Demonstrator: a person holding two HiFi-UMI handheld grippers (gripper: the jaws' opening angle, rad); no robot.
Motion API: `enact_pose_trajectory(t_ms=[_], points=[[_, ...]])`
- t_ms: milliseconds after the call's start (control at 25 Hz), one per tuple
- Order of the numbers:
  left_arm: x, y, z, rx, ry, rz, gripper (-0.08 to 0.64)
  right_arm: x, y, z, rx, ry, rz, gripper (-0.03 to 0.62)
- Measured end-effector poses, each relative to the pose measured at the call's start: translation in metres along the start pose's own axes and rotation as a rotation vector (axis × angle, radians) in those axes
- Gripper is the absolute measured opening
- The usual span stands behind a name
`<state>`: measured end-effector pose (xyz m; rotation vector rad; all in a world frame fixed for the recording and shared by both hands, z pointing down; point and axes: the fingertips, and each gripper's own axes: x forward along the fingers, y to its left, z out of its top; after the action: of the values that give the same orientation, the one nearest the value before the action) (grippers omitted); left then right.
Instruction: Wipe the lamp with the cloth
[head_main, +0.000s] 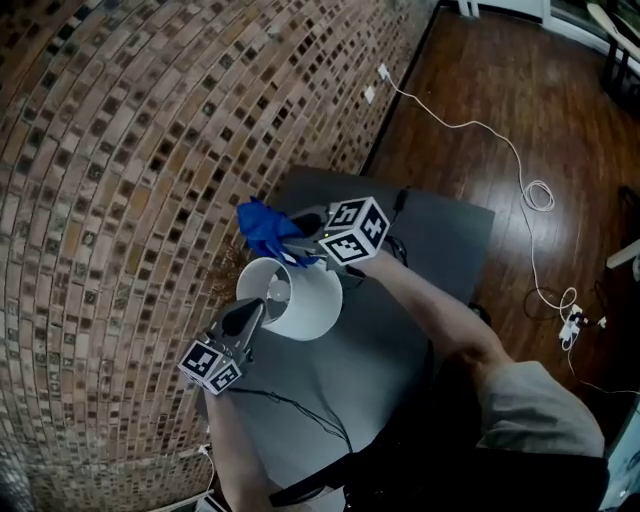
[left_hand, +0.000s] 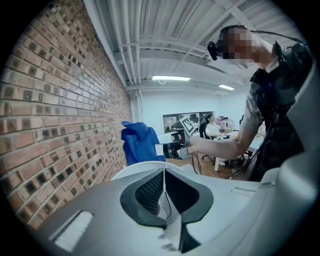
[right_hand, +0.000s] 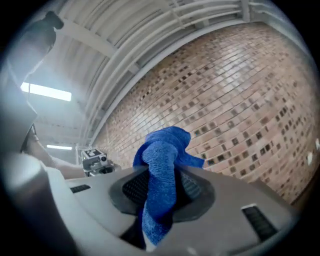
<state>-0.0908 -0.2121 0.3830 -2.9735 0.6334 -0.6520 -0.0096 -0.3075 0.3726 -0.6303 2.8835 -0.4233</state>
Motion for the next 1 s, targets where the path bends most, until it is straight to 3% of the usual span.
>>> enact_pose_trajectory(t_ms=[80, 160, 240, 360, 480, 560, 600, 680, 760, 880, 1000], points=[[0.000, -0.001, -0.002, 0.005, 0.012, 0.004, 0.009, 0.019, -0.001, -0.024, -0.048, 0.135, 0.031, 0.104], [0.001, -0.003, -0.004, 0.009, 0.020, 0.011, 0.009, 0.021, -0.019, -0.063, -0.006, 0.217, 0.005, 0.104], [0.003, -0.002, -0.005, 0.015, 0.037, 0.031, 0.009, 0.005, -0.050, -0.110, 0.090, 0.276, -0.087, 0.104], [0.007, -0.004, -0.003, 0.091, 0.099, 0.066, 0.012, -0.037, -0.086, -0.180, 0.169, 0.404, -0.288, 0.103], [0.003, -0.023, 0.029, 0.075, 0.052, 0.086, 0.037, -0.072, -0.066, -0.195, 0.298, 0.294, -0.304, 0.104], [0.007, -0.036, 0.041, 0.046, 0.079, 0.116, 0.124, -0.088, -0.047, -0.195, 0.388, 0.197, -0.280, 0.104], [0.013, -0.042, 0.039, 0.060, 0.139, 0.138, 0.172, -0.093, -0.040, -0.198, 0.440, 0.157, -0.272, 0.104], [0.029, -0.048, 0.017, 0.155, 0.316, 0.188, 0.345, -0.096, -0.029, -0.209, 0.539, 0.100, -0.258, 0.103], [0.042, -0.052, -0.008, 0.219, 0.447, 0.209, 0.380, -0.092, -0.016, -0.220, 0.607, 0.074, -0.235, 0.104], [0.053, -0.059, -0.033, 0.231, 0.533, 0.164, 0.364, -0.084, 0.000, -0.221, 0.707, -0.006, -0.181, 0.104], [0.053, -0.059, -0.039, 0.287, 0.610, 0.157, 0.277, -0.083, 0.003, -0.216, 0.797, -0.100, -0.127, 0.103]])
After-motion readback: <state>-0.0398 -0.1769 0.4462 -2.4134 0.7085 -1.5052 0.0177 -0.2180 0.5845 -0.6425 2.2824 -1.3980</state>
